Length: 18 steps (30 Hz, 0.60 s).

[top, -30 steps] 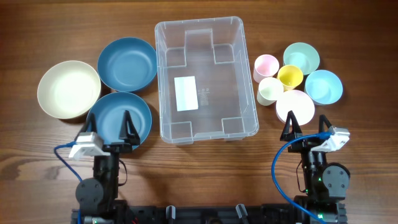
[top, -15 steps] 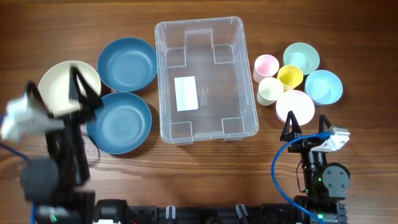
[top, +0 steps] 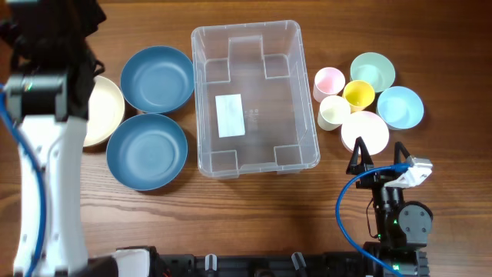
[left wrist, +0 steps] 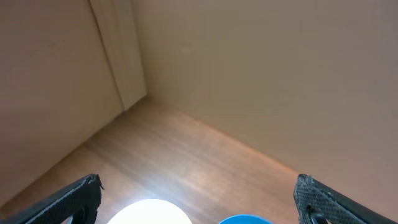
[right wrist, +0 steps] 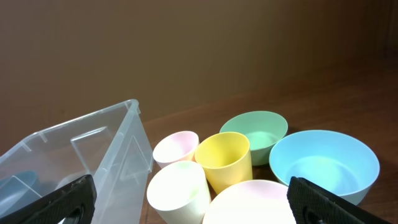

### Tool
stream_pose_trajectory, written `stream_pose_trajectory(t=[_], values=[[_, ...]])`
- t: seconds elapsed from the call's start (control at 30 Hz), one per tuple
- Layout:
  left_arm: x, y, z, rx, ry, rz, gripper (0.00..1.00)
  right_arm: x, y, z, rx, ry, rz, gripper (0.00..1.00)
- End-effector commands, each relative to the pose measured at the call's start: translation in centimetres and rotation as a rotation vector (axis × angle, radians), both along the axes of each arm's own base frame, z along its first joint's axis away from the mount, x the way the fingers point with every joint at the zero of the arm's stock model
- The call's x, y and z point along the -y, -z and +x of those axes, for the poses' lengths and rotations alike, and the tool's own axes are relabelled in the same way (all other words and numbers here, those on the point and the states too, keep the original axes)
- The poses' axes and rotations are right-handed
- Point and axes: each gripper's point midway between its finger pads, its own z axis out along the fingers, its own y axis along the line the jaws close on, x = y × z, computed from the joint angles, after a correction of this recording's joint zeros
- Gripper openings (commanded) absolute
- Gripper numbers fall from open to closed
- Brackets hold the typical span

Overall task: Pack container
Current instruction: 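Reach the left gripper to the cream bowl rim and grasp it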

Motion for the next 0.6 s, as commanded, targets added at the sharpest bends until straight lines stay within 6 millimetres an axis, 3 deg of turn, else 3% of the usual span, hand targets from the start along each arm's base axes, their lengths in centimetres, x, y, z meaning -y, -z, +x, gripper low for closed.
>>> stream_pose_trajectory(t=[0.0,0.27,0.47,0.57], values=[[-1.2,0.0,0.6,-0.007,-0.059,0.046,1.0,-0.3,0.0,0.0,0.0,-0.017,0.007,1.0],[-5.0,-1.4,-2.1,-0.009,-0.221,0.113,1.0,-0.3,0.0,0.0,0.0,-0.017,0.007,1.0],[-9.9,2.0,-2.6,-0.065,-0.066,-0.093,1.0,-0.3,0.0,0.0,0.0,-0.017,0.007,1.0],[-13.5,3.3,-4.0,-0.052,-0.023,-0.216,1.0,-0.3,0.0,0.0,0.0,-0.017,0.007,1.0]])
